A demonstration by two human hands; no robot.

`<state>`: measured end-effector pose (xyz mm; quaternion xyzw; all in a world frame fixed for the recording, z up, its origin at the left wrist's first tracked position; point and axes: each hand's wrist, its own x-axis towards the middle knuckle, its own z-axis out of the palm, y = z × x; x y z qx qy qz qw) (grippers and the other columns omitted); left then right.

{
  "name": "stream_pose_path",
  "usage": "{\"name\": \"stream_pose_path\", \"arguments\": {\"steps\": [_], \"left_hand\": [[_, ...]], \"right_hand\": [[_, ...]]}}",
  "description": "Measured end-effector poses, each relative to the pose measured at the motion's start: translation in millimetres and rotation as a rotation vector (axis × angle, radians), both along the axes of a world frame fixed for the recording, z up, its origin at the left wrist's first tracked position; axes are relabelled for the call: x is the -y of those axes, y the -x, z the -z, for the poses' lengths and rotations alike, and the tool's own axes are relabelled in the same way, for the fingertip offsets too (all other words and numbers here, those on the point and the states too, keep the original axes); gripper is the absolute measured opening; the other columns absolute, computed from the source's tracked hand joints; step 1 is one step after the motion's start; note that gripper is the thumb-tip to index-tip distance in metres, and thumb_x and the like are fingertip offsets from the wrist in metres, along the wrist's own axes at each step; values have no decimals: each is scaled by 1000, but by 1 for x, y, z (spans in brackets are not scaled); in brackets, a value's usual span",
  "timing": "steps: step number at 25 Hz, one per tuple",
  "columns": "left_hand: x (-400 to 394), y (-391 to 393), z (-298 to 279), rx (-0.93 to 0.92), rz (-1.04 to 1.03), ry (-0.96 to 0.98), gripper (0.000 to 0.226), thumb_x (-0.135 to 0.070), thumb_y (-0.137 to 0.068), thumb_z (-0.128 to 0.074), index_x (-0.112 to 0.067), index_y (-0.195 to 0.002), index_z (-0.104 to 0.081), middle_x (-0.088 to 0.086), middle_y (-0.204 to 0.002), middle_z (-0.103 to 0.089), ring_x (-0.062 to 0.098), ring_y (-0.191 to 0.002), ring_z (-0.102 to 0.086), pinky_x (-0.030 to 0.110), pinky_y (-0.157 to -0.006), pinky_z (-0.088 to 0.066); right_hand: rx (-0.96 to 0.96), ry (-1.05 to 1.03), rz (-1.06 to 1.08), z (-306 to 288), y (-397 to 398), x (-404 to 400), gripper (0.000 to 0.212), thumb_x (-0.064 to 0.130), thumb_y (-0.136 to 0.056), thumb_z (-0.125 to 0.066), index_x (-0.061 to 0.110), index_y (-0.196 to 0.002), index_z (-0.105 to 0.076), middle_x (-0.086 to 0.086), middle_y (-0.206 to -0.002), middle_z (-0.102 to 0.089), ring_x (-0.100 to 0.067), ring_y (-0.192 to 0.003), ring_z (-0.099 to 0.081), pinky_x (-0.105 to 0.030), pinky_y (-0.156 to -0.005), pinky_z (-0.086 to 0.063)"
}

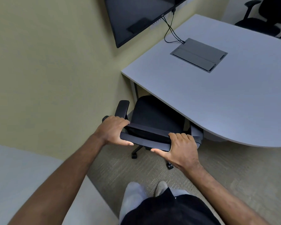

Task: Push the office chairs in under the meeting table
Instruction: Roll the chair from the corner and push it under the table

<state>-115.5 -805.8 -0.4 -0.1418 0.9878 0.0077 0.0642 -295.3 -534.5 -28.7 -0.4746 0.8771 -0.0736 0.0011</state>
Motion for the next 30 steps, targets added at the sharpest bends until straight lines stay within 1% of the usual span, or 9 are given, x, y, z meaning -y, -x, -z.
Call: {"name": "stream_pose_path", "arguments": {"steps": [2,4,8,11,14,18,24,30], "left_hand": [[47,17,1,52,56,-6,101,-96,-66,-49,-18,-127,-66,-4,-109,-71,25,-97,-66,41,-86,-46],[70,25,-1,48,89,-21,104,-97,-66,-49,-16,-129,-66,-2,-112,-72,26,-99,-67,42,-89,-47],[86,30,2,10,163,-1,106,-97,-66,-48,-15,-131,-66,0,-117,-72,26,-103,-68,42,-92,-47],[131,50,-1,19,214,-24,108,-97,-67,-48,-14,-133,-66,0,-120,-72,26,-105,-68,41,-93,-45],[166,67,0,11,282,-11,109,-98,-66,-48,-14,-132,-67,-1,-117,-73,26,-103,-68,41,-92,-46],[201,78,7,-28,366,-15,105,-98,-66,-51,-15,-128,-68,-3,-112,-73,25,-97,-69,40,-87,-47],[248,100,7,-57,455,-30,103,-96,-67,-53,-14,-126,-69,-1,-108,-74,26,-95,-70,40,-85,-48],[262,138,5,-96,476,-18,100,-96,-67,-51,-15,-124,-70,0,-108,-75,27,-96,-70,40,-83,-49]], "right_hand": [[6,-20,85,2,-2,36,109,110,-70,-28,16,-102,-72,-1,-88,-71,-25,-88,-66,-42,-91,-48],[22,-27,114,1,-6,52,109,110,-71,-28,16,-103,-72,-3,-90,-72,-27,-90,-66,-43,-91,-48],[9,-17,167,4,-9,60,106,109,-72,-30,16,-101,-72,-3,-88,-72,-27,-88,-67,-43,-90,-49],[19,-25,243,2,-14,97,106,109,-72,-30,16,-101,-72,-3,-88,-72,-27,-88,-67,-44,-89,-49],[14,-22,301,2,-15,123,108,109,-72,-29,16,-104,-72,-3,-90,-72,-26,-89,-66,-44,-90,-48],[-1,-10,355,6,-23,151,104,107,-74,-32,15,-101,-71,-2,-87,-70,-26,-85,-64,-44,-88,-47],[-28,25,436,10,-32,191,102,107,-74,-34,15,-98,-70,-3,-84,-69,-27,-82,-63,-45,-85,-45],[-68,13,446,1,6,207,102,108,-73,-31,17,-96,-72,0,-81,-69,-26,-80,-65,-43,-83,-49]]}}
